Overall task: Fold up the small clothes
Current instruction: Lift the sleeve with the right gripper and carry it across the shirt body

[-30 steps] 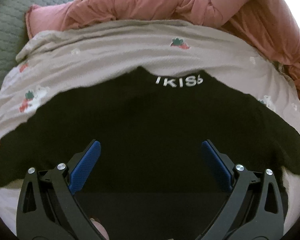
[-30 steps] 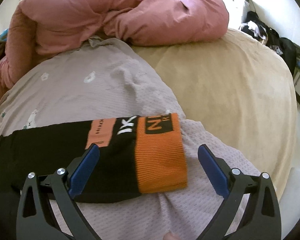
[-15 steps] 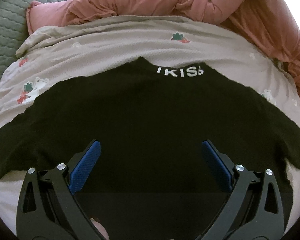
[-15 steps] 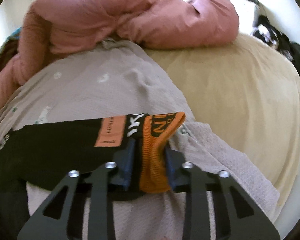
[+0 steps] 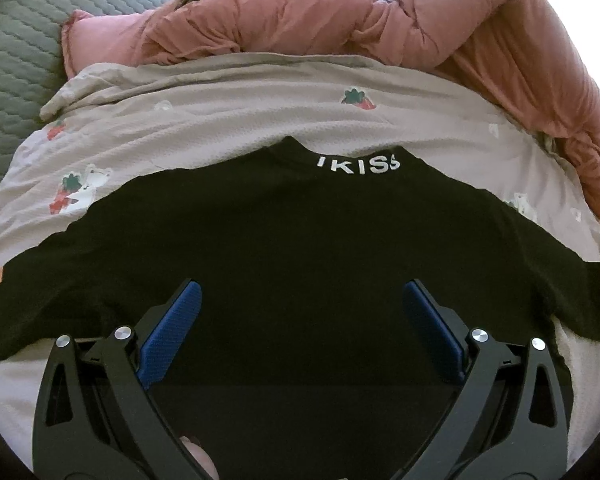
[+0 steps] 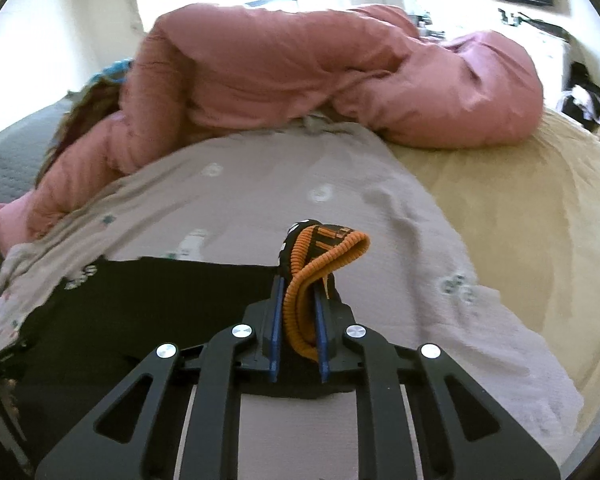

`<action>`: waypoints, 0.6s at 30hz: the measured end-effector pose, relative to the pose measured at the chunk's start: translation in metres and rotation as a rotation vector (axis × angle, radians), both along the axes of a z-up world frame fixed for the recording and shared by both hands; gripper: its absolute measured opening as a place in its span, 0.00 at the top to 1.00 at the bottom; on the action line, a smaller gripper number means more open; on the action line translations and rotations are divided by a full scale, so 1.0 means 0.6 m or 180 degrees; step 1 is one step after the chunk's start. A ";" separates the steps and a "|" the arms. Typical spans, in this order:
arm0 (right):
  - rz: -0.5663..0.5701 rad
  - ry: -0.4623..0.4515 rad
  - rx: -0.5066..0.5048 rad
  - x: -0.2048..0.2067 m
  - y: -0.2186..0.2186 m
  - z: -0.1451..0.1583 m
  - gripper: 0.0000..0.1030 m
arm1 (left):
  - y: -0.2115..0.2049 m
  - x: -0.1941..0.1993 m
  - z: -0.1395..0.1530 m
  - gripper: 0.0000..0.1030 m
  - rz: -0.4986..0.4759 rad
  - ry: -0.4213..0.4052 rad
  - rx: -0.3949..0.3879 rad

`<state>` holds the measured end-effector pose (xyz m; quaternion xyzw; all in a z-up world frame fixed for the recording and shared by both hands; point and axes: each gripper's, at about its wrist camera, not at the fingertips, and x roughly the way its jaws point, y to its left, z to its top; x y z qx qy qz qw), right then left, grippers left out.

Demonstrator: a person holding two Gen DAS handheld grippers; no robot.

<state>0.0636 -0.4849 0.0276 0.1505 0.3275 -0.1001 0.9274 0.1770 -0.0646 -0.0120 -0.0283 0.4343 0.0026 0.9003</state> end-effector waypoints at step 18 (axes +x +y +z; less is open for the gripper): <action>0.1178 -0.0186 0.0254 0.107 0.249 0.053 0.88 | 0.069 -0.021 -0.008 0.08 0.0057 0.0045 -0.0254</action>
